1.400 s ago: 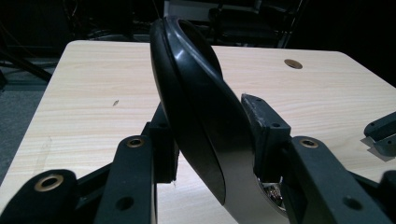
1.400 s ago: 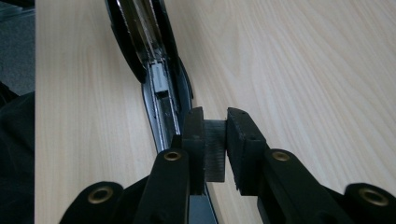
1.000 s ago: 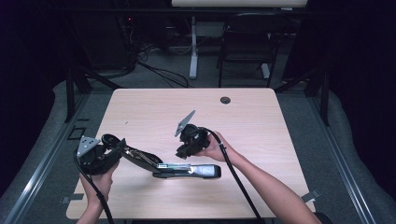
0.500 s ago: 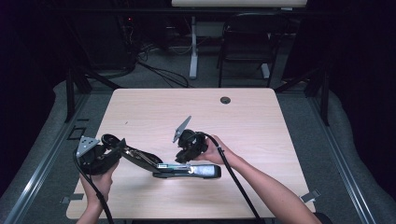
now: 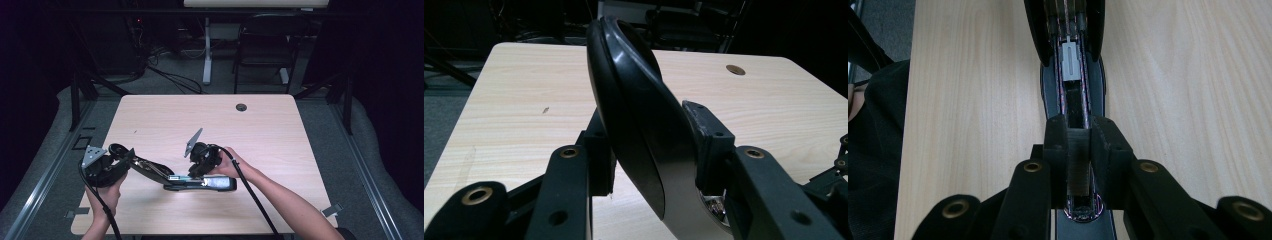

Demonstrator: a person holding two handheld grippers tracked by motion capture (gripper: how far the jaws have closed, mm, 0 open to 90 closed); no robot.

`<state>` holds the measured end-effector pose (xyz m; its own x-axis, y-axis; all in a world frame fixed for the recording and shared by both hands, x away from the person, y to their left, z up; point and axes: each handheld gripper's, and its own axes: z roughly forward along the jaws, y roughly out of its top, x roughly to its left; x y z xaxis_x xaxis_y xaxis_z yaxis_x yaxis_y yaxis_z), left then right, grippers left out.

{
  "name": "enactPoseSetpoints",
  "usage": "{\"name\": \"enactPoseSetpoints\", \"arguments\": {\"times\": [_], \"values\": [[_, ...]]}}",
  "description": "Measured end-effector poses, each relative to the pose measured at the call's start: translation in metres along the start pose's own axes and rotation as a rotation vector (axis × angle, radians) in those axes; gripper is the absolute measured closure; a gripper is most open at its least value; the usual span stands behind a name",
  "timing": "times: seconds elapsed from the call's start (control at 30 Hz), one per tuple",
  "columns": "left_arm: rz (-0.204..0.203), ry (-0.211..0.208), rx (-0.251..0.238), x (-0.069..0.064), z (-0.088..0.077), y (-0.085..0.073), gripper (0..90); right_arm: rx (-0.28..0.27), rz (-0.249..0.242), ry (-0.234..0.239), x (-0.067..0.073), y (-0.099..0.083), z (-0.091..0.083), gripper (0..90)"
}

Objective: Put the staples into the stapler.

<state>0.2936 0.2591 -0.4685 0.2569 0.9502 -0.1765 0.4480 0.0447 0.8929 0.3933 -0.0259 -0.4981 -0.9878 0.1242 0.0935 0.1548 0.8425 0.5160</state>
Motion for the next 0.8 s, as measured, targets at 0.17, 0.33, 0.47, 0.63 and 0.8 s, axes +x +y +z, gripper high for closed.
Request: {"name": "enactPoseSetpoints", "arguments": {"times": [0.17,0.33,0.47,0.63,0.8], "values": [[0.002,0.000,-0.001,-0.0001,0.0001,0.0001,59.9,0.001,-0.003,-0.002,0.0002,-0.0007,0.0006,78.4],[0.002,0.000,-0.002,-0.0002,0.0002,0.0001,59.9,0.008,-0.006,-0.001,-0.0001,-0.0011,0.0004,78.5],[0.004,0.000,-0.002,0.0000,0.0006,0.0002,59.9,0.008,-0.006,0.000,-0.0003,-0.0015,0.0010,78.4],[0.004,0.001,0.000,0.0000,0.0004,0.0003,59.9,0.019,-0.002,-0.002,-0.0005,-0.0024,0.0017,78.4],[0.004,-0.001,-0.002,-0.0001,0.0005,0.0002,59.8,0.022,-0.003,0.000,-0.0001,-0.0024,0.0023,78.4]]}}
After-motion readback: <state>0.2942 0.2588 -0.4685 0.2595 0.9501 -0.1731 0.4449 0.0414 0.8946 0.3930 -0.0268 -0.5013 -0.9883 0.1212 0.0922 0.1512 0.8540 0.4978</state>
